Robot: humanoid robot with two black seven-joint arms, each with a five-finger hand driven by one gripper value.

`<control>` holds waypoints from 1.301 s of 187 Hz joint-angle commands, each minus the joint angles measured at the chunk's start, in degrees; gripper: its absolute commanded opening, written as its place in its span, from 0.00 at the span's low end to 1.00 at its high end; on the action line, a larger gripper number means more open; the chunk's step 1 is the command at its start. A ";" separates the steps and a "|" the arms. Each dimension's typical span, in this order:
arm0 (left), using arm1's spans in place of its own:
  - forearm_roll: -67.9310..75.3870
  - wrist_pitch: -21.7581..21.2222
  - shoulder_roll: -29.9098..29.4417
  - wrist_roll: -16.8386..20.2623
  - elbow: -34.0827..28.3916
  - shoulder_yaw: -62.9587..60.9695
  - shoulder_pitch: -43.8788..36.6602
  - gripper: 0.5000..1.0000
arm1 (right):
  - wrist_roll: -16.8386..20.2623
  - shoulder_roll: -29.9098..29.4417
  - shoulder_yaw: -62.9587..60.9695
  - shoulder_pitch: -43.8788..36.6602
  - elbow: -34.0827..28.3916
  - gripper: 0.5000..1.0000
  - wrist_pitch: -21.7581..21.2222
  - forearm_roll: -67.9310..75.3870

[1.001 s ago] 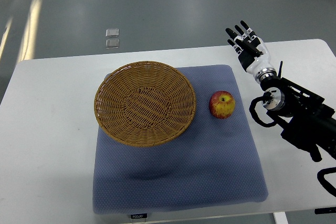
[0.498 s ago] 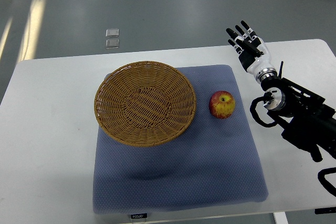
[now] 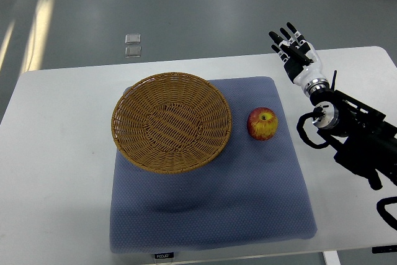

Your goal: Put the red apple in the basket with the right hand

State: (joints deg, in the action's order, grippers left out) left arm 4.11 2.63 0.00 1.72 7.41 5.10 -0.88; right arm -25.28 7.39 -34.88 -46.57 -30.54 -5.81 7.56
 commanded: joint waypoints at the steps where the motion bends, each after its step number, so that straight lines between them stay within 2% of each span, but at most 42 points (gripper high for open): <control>1: 0.02 0.00 0.00 0.04 0.06 0.00 -0.09 1.00 | 0.05 0.08 0.07 0.07 0.04 0.84 -0.08 0.09; 90: 0.02 0.00 0.00 0.04 -0.02 0.00 -0.79 1.00 | -0.04 2.90 0.69 -0.98 -0.40 0.84 -0.26 -0.44; 123: 0.02 0.00 0.00 0.04 -0.02 0.00 -0.62 1.00 | -0.04 4.65 1.22 -2.92 -0.31 0.85 -0.26 -7.03; 124: 0.02 0.00 0.00 0.04 0.06 0.00 -0.44 1.00 | -0.04 5.87 1.22 -3.87 -0.40 0.85 -0.43 -11.03; 138: 0.02 0.00 0.00 0.04 -0.02 0.00 -0.35 1.00 | -0.04 8.52 1.39 -5.55 -0.92 0.84 -0.96 -17.04; 148: 0.02 0.00 0.00 0.04 -0.02 0.00 -0.35 1.00 | -0.04 8.52 1.39 -5.55 -0.93 0.84 -0.96 -17.05; 149: 0.02 0.00 0.00 0.04 -0.02 -0.08 -0.35 1.00 | -0.04 10.52 1.39 -6.25 -1.53 0.84 -1.92 -21.40; 153: 0.02 0.00 0.00 0.04 -0.02 -0.09 -0.35 1.00 | -0.04 11.24 1.30 -6.60 -1.80 0.84 -2.45 -23.46; 170: 0.02 0.00 0.00 0.04 -0.02 0.00 -0.35 1.00 | 0.05 12.30 1.39 -7.66 -2.33 0.84 -3.60 -27.42; 171: 0.02 0.00 0.00 -0.05 -0.02 0.00 -0.35 1.00 | 0.05 13.34 1.48 -8.44 -2.94 0.85 -4.29 -32.64; 186: 0.02 0.00 0.00 0.04 -0.02 0.00 -0.35 1.00 | 0.05 15.73 1.39 -8.54 -4.70 0.85 -5.27 -40.52; 243: 0.02 0.00 0.00 -0.05 -0.02 0.00 -0.35 1.00 | -0.04 23.90 1.74 -10.12 -18.42 0.84 -10.98 -69.52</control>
State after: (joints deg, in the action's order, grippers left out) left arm 4.13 2.64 0.00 1.75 7.42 5.09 -1.22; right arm -25.28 29.06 -33.32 -55.55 -44.52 -14.56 -51.79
